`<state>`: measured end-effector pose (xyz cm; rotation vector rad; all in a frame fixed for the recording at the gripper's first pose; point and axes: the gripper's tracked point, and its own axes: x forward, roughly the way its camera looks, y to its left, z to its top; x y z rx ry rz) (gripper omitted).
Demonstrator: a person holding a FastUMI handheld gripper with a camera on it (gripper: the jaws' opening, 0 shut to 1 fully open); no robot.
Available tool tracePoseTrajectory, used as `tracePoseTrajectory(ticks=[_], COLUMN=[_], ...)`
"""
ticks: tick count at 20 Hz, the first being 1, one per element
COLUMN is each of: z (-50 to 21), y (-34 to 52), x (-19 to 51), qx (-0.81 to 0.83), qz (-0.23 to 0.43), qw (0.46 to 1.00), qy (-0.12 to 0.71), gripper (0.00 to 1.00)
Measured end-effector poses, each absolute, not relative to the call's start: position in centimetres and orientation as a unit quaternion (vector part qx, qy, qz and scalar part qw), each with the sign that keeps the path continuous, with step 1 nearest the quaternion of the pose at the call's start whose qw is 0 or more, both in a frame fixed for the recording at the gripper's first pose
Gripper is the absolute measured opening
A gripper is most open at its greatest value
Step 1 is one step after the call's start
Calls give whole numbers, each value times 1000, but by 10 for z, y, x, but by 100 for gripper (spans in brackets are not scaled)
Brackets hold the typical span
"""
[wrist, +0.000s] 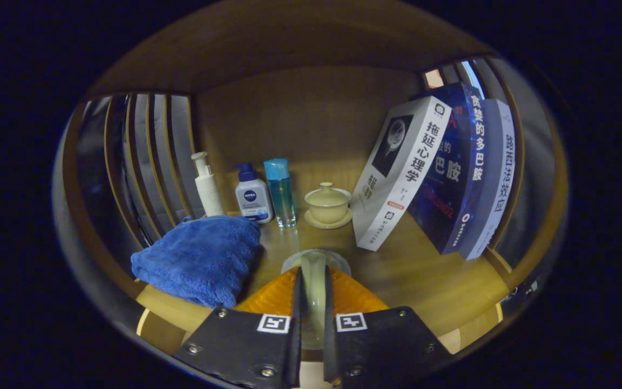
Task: Pull open the drawer, take out the items inside it, and place them on the countertop above the cabinet.
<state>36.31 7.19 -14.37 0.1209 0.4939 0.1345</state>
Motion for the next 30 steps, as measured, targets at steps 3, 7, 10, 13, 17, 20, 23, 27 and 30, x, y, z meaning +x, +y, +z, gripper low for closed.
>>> tracePoseTrajectory(ticks=[3, 7, 10, 13, 17, 20, 23, 27, 30], z=[-143, -139, -116, -93, -66, -44, -29, -24, -32], y=[71, 61, 58, 54, 47, 44, 42, 44, 45], x=[365, 369, 366, 362, 342, 316, 285, 240, 200], qx=[62, 59, 85, 101, 75, 55, 34, 22, 16], qz=[64, 50, 51, 48, 41, 28, 15, 2, -11], qw=[966, 970, 974, 978, 984, 989, 993, 996, 997], qy=[241, 230, 204, 175, 156, 133, 108, 90, 77], gripper=[17, 28, 54, 81, 87, 91, 92, 91, 92])
